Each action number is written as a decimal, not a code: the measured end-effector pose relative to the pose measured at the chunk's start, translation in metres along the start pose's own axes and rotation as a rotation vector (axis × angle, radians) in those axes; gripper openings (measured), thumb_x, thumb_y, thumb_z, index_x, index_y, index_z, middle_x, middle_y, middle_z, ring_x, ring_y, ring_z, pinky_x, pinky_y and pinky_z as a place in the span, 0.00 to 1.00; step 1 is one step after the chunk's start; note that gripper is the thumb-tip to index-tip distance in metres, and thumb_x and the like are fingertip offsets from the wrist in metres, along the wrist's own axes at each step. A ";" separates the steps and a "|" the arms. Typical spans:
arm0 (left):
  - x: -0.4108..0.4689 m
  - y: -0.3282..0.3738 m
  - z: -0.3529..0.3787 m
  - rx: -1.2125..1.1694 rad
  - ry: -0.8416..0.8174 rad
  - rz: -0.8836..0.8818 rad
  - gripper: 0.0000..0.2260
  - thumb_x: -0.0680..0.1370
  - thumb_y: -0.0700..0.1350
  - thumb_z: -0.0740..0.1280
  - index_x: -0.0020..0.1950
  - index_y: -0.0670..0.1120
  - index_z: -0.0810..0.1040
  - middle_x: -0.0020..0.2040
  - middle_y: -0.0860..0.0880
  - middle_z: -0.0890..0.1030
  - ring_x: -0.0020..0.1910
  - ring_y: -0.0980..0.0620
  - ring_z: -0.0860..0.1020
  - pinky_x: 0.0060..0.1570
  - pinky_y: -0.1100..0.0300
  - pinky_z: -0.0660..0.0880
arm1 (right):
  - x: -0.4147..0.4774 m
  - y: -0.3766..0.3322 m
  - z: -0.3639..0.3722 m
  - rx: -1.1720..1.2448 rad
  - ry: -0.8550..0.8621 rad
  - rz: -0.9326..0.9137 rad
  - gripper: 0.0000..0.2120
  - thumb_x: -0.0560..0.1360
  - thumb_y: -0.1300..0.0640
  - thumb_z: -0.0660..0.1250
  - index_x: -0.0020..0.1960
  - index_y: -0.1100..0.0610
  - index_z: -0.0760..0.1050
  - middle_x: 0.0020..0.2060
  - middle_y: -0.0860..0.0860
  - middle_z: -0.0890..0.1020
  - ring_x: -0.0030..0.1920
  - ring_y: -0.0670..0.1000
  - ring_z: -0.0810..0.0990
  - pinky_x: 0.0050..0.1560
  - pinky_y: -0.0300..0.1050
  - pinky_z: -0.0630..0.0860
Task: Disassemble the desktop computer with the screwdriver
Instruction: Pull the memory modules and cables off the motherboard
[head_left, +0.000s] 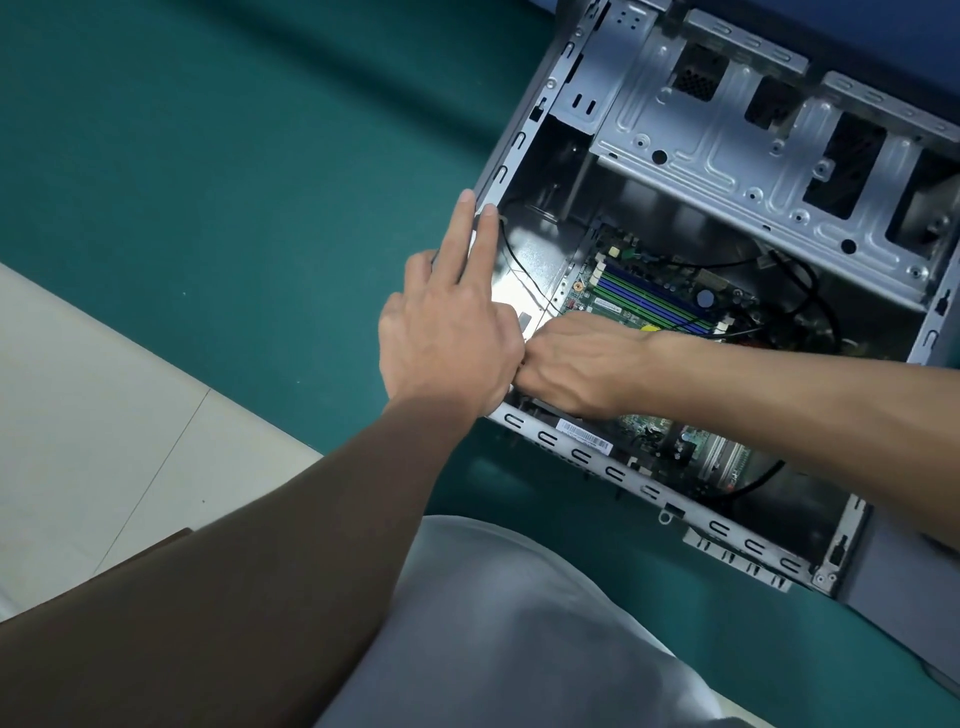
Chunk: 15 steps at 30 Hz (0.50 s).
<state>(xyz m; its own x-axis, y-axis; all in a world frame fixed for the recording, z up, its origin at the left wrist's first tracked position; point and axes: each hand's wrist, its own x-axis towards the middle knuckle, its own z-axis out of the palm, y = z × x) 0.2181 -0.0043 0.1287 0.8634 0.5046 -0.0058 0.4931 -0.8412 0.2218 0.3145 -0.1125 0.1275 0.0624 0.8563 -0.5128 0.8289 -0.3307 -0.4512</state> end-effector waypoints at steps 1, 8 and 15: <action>0.000 0.000 0.000 -0.001 0.001 -0.001 0.32 0.73 0.48 0.57 0.77 0.52 0.56 0.78 0.58 0.54 0.56 0.49 0.70 0.40 0.56 0.64 | 0.001 0.000 0.000 0.025 -0.003 0.019 0.12 0.82 0.61 0.55 0.53 0.62 0.77 0.47 0.60 0.79 0.46 0.57 0.77 0.47 0.50 0.72; 0.000 0.000 0.000 0.002 0.006 0.000 0.32 0.73 0.48 0.58 0.77 0.52 0.57 0.78 0.58 0.54 0.56 0.49 0.70 0.39 0.56 0.64 | 0.005 -0.009 -0.009 -0.125 -0.094 0.064 0.16 0.81 0.63 0.52 0.35 0.58 0.66 0.31 0.53 0.71 0.31 0.54 0.67 0.41 0.51 0.72; 0.000 0.000 -0.001 -0.005 0.001 -0.003 0.32 0.73 0.48 0.58 0.77 0.52 0.56 0.78 0.57 0.53 0.56 0.49 0.69 0.39 0.55 0.64 | 0.027 -0.012 0.002 -0.260 -0.206 0.122 0.15 0.80 0.63 0.54 0.35 0.55 0.62 0.33 0.51 0.70 0.31 0.50 0.68 0.35 0.46 0.71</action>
<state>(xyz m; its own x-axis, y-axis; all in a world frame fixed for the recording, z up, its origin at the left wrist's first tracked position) 0.2186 -0.0043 0.1294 0.8615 0.5077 -0.0053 0.4956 -0.8386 0.2262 0.3055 -0.0866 0.1176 0.0779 0.7100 -0.6998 0.9379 -0.2902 -0.1901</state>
